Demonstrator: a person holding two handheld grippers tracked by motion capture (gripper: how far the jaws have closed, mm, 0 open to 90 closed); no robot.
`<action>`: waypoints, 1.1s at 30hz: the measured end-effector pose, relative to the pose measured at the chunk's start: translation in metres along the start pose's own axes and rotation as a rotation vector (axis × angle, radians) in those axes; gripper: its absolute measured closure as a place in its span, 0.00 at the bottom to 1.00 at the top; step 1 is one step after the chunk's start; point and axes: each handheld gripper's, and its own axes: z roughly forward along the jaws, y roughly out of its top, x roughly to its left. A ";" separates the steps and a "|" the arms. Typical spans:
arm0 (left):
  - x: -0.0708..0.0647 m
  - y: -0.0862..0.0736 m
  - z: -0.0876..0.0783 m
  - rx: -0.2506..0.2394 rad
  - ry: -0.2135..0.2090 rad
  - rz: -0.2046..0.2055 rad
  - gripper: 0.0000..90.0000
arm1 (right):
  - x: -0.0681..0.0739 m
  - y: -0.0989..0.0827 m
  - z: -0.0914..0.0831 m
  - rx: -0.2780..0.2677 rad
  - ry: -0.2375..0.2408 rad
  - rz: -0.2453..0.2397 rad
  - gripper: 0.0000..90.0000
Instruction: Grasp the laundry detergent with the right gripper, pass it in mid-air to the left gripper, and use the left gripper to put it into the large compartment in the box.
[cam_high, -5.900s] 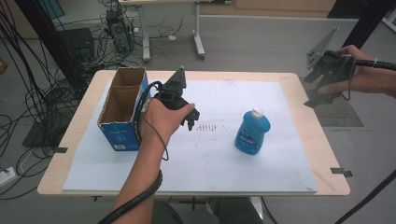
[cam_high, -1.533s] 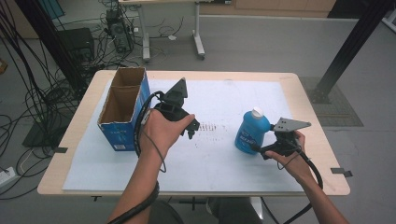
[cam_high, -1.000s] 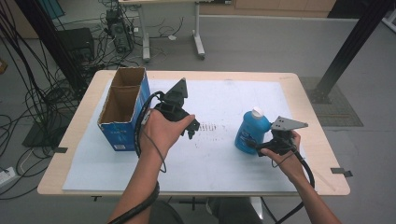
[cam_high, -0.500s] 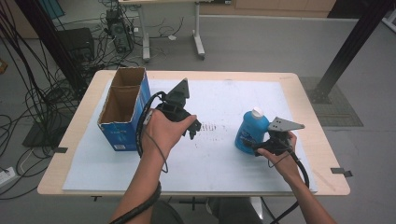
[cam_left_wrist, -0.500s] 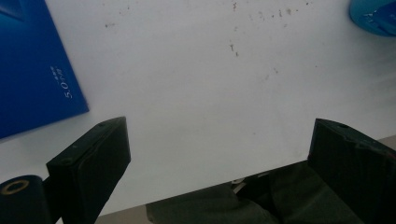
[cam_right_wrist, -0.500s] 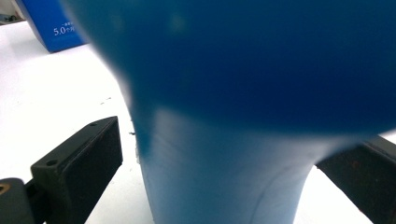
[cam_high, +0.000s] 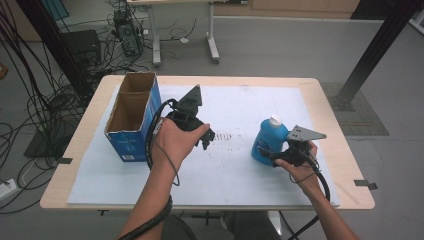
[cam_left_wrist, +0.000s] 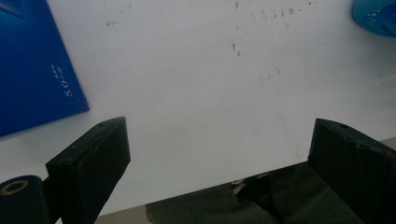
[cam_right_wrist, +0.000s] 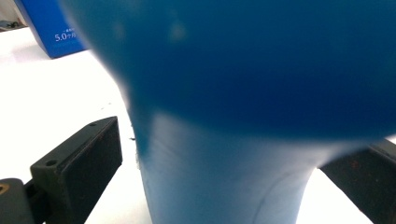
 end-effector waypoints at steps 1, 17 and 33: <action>0.000 0.000 0.000 -0.002 0.000 -0.001 0.07 | 0.000 0.000 0.000 0.001 0.000 -0.002 0.02; 0.000 0.000 0.000 -0.002 -0.001 0.000 0.07 | 0.001 0.000 -0.001 -0.008 -0.001 -0.002 0.01; -0.002 0.001 -0.001 -0.004 0.002 0.003 0.07 | 0.001 -0.001 -0.001 -0.011 0.001 -0.006 0.01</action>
